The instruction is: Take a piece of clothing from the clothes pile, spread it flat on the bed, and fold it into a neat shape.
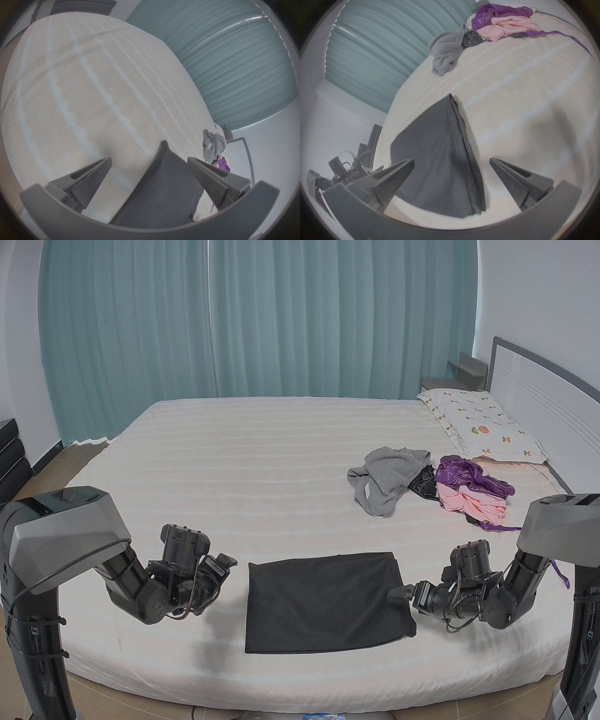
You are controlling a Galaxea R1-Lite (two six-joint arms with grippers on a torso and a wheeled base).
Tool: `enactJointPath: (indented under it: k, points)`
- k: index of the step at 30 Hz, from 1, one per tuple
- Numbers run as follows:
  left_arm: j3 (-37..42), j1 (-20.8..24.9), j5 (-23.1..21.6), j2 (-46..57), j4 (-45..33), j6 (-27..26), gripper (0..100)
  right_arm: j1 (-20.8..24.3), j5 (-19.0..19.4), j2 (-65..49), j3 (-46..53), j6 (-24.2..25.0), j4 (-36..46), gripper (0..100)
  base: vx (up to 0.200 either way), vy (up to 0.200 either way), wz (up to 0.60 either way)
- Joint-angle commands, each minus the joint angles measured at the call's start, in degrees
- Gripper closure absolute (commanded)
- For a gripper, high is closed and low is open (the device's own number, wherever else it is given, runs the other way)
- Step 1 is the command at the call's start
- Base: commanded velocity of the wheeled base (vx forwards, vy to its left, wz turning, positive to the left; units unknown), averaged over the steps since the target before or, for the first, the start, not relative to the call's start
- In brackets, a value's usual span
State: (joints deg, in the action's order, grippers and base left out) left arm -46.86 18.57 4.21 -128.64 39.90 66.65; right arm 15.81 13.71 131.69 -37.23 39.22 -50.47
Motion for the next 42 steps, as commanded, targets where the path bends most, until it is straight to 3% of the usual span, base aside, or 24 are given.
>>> enactJointPath:
  k: [1, 8, 9, 18, 35, 36, 39, 42]
  points:
    - [11.5, 0.1, -0.9, 5.4, 8.5, 1.9, 0, 2.9, 0.5, -3.6, 11.1, -1.3, -5.3, 0, 0.000, 0.000, 0.00]
    - [13.3, -0.4, -1.0, 4.7, 10.7, 2.5, 0, 3.1, 0.5, -3.3, 13.1, -4.1, -6.2, 0, 0.000, 0.000, 0.00]
    - [13.3, -0.4, -1.0, 4.6, 10.7, 2.5, 0, 3.1, 0.5, -3.2, 13.1, -4.6, -6.2, 100, 0.000, 0.000, 0.00]
    - [13.2, -0.5, -1.0, 4.1, 11.2, 2.4, 0, 2.8, 0.0, -2.8, 14.6, -9.7, -6.2, 100, 0.000, 0.000, 0.00]
    - [12.4, -0.1, -1.0, 3.7, 11.3, 2.3, 0, 0.4, 0.4, -3.6, 15.1, -10.1, -6.5, 100, 0.000, 0.000, 0.00]
    - [12.0, 0.1, -1.1, 3.6, 11.3, 2.1, 0, 0.1, 0.6, -3.6, 15.0, -9.8, -6.9, 0, 0.000, 0.000, 0.00]
    - [10.2, 1.9, -1.3, 2.2, 11.1, 0.6, 0, -0.9, 0.7, -2.7, 14.6, -9.2, -9.6, 0, 0.000, 0.000, 0.00]
    - [8.8, 3.8, -1.3, -1.2, 11.2, -5.5, 0, -1.4, 0.6, -1.4, 14.0, -6.5, -12.6, 0, 0.000, 0.000, 0.00]
